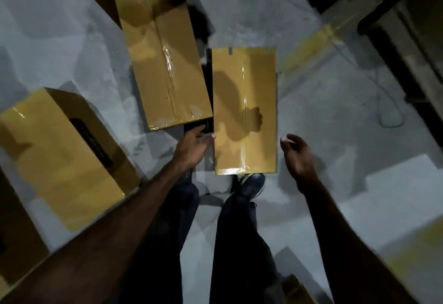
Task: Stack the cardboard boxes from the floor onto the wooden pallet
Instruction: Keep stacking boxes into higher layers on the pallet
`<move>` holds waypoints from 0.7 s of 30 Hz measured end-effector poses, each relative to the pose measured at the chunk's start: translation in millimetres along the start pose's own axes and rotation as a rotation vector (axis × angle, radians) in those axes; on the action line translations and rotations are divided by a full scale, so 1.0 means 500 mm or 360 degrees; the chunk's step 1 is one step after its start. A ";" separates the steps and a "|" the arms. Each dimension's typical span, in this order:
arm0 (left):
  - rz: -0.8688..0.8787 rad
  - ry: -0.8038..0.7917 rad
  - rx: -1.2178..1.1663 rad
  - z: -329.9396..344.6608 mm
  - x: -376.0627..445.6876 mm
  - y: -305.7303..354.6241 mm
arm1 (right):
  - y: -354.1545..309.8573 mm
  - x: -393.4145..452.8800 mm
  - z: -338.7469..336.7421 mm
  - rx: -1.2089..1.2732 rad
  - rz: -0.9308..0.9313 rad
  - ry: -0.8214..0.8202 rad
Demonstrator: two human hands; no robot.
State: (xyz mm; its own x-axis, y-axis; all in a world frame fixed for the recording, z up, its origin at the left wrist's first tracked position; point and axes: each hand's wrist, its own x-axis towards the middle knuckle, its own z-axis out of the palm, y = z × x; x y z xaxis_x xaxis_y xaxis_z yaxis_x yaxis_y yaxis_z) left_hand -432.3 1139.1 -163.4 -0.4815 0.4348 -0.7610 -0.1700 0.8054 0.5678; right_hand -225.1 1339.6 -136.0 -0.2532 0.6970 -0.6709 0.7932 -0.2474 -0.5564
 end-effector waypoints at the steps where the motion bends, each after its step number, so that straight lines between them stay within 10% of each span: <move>1: -0.0025 -0.0002 0.0012 0.027 0.046 -0.026 | 0.031 0.055 0.014 -0.0034 0.0011 -0.0032; 8: -0.0334 0.0105 -0.0281 0.271 0.376 -0.260 | 0.359 0.466 0.121 -0.0044 0.0188 -0.0207; 16: -0.0507 0.0327 -0.0851 0.368 0.478 -0.323 | 0.334 0.499 0.194 0.0436 0.0649 -0.0254; 21: -0.0353 0.0161 -0.0921 0.311 0.354 -0.186 | 0.297 0.418 0.123 0.0440 0.0452 -0.0303</move>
State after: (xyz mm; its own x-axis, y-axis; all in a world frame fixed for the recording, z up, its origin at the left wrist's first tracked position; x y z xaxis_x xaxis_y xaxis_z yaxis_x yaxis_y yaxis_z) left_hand -367.8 1203.7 -399.8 -0.4555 0.2197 -0.8627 -0.6995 0.5112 0.4995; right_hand -194.4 1407.0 -388.9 -0.1649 0.4453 -0.8801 0.6747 -0.6000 -0.4300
